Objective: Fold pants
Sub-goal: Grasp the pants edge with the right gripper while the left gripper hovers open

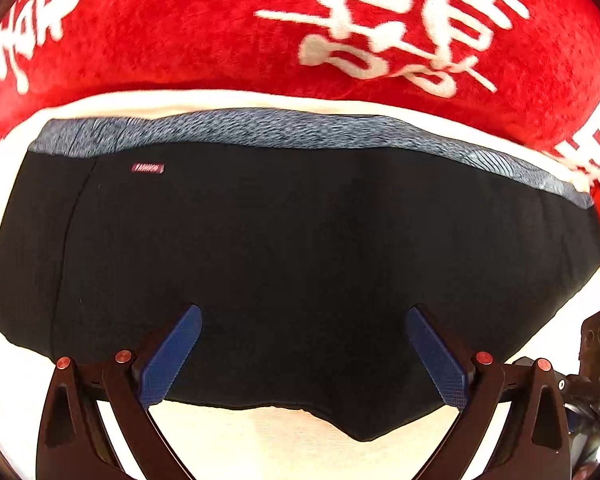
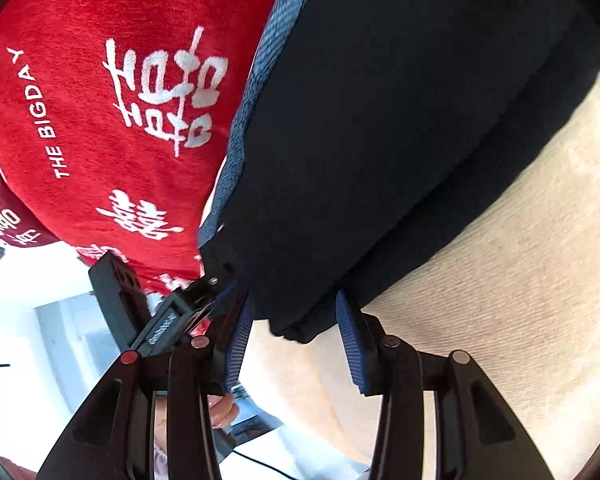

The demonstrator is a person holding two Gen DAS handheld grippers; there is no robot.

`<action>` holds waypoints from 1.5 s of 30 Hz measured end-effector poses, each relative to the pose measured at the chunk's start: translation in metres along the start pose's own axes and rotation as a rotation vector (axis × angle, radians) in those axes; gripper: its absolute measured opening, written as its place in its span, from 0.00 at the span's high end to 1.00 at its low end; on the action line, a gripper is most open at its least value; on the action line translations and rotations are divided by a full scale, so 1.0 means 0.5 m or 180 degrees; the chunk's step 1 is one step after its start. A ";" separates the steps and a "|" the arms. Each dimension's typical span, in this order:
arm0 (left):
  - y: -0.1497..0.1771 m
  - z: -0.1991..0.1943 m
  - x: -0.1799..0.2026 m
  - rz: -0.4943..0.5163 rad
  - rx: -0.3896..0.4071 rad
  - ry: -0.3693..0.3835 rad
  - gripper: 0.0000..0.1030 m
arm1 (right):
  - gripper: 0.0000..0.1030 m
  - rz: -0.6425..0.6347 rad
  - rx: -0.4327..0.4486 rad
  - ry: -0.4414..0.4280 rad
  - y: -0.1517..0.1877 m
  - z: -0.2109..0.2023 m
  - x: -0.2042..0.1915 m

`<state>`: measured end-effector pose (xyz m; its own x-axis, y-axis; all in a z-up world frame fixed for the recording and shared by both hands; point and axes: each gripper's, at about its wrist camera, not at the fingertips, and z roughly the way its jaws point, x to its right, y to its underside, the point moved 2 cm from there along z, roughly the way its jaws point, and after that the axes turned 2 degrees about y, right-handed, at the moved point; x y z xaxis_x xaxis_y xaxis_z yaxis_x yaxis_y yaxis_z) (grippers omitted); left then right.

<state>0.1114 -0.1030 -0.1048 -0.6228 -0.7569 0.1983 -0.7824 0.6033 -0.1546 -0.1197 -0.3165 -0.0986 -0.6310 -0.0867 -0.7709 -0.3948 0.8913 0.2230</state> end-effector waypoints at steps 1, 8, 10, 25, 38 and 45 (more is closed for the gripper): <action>0.005 0.000 -0.013 -0.0027 -0.0018 -0.0012 0.00 | 0.55 0.0020 0.0027 0.0001 -0.003 -0.005 0.009; 0.027 0.039 0.008 0.0330 -0.0104 0.0044 0.00 | 0.92 0.0312 0.0138 -0.0099 -0.044 0.014 0.005; 0.039 0.023 0.028 0.0452 -0.0104 0.0179 0.00 | 0.92 0.0112 0.0161 -0.0090 -0.035 -0.008 -0.017; 0.169 -0.017 0.029 0.0259 -0.0068 0.0205 0.00 | 0.92 -0.0208 0.0068 0.0359 -0.005 -0.033 0.021; 0.148 -0.063 0.050 0.0111 0.0048 0.0492 0.00 | 0.79 0.0048 0.0231 0.0179 -0.039 -0.080 0.033; 0.143 -0.037 0.117 0.0539 0.0016 0.0498 0.08 | 0.90 -0.0053 0.0268 0.0270 -0.048 -0.084 0.014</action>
<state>0.0193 -0.0994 -0.0865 -0.7375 -0.5965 0.3166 -0.6670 0.7168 -0.2031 -0.1424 -0.3572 -0.0844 -0.6804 -0.1360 -0.7201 -0.3505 0.9234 0.1568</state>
